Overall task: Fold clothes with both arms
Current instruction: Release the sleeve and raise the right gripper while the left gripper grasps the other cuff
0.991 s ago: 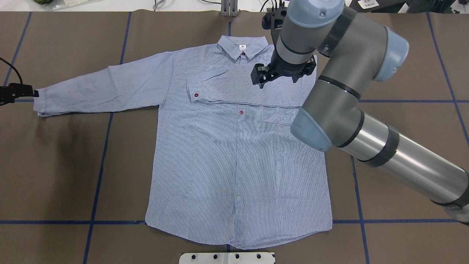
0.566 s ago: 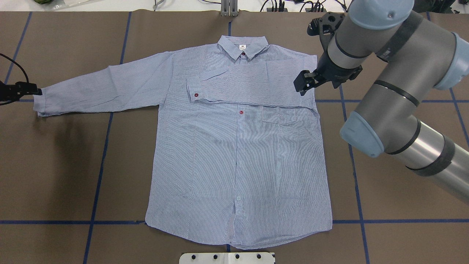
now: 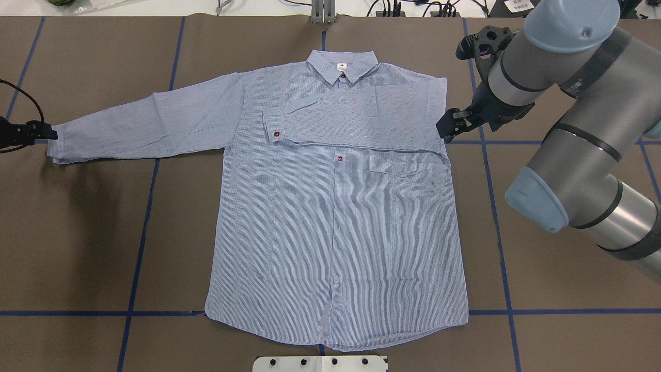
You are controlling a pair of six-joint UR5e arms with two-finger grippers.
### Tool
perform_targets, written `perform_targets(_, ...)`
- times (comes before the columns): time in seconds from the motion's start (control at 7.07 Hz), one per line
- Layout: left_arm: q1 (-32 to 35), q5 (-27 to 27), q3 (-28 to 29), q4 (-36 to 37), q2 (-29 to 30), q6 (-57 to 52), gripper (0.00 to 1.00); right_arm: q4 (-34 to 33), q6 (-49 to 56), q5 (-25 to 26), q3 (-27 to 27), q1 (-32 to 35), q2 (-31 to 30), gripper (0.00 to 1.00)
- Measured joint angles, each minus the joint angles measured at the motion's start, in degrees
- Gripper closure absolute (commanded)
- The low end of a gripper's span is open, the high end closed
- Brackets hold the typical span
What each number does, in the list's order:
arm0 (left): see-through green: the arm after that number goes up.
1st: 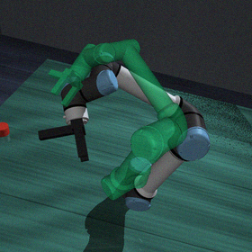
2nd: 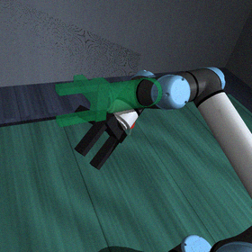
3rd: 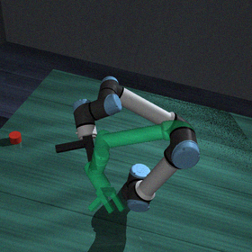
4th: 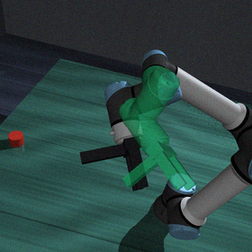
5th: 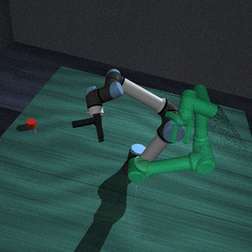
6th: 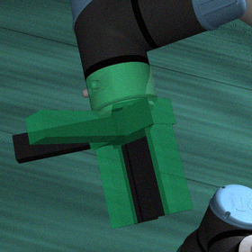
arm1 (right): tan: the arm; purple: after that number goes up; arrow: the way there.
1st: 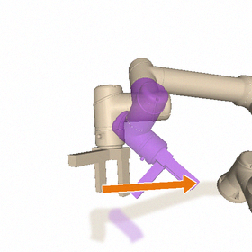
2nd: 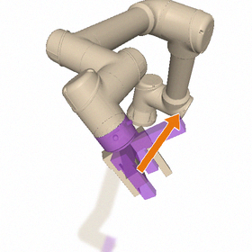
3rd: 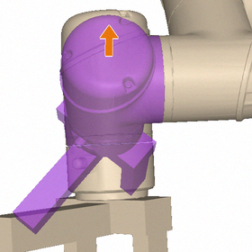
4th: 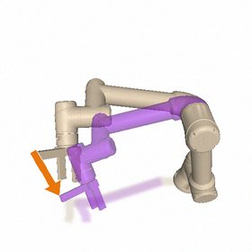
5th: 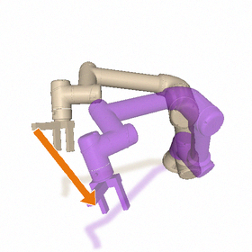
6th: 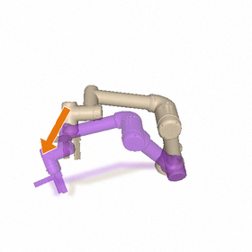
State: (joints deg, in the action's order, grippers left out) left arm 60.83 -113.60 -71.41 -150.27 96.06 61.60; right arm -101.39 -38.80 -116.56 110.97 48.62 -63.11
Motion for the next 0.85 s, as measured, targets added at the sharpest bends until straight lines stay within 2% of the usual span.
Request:
perform_targets(0.14, -0.66, 0.03, 0.01, -0.02, 0.00, 0.74, 0.56, 0.01, 0.03, -0.08, 0.07, 0.00, -0.12, 0.00)
perform_targets(0.28, -1.23, 0.04, -0.04, -0.02, 0.00, 1.68, 0.58, -0.01, 0.03, -0.17, 0.10, 0.00, -0.15, 0.00)
perform_targets(0.85, -1.54, -0.11, -0.69, -0.03, -0.07, 2.40, 0.58, -0.11, 0.04, -1.20, 0.43, 0.54, -0.17, 0.00)
